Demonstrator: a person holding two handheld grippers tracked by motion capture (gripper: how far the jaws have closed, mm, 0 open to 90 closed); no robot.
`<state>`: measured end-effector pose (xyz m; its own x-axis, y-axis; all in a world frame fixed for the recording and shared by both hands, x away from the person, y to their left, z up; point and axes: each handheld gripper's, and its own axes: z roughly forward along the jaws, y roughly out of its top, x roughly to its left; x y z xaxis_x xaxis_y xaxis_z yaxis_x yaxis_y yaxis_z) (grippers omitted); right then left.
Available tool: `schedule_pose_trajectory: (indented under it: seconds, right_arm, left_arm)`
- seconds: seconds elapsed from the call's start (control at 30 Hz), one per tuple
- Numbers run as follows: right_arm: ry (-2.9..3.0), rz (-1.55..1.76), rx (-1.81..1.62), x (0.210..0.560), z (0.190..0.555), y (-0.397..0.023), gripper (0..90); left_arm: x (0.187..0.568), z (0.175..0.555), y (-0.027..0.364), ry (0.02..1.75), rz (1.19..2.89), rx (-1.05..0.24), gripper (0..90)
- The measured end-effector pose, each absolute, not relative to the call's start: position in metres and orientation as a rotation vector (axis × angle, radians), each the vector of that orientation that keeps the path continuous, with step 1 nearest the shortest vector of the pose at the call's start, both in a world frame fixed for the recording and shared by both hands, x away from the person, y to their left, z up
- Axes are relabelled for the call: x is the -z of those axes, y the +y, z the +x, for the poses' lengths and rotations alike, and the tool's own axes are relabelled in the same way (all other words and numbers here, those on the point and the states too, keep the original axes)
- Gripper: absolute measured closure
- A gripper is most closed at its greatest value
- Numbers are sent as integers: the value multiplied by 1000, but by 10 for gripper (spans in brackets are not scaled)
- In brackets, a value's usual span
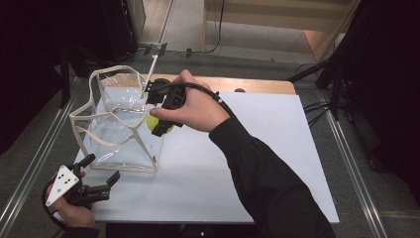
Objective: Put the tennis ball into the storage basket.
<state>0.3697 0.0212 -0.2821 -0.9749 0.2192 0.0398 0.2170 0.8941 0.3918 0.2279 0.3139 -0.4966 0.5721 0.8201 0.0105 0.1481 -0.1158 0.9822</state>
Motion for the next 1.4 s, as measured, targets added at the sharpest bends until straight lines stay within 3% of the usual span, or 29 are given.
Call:
schedule_pose_trajectory:
  seconds: [1.4]
  right_arm:
    - [3020,313,-643,252,386,48,242]
  left_arm:
    - [497,227,315,828,1603,-692,3]
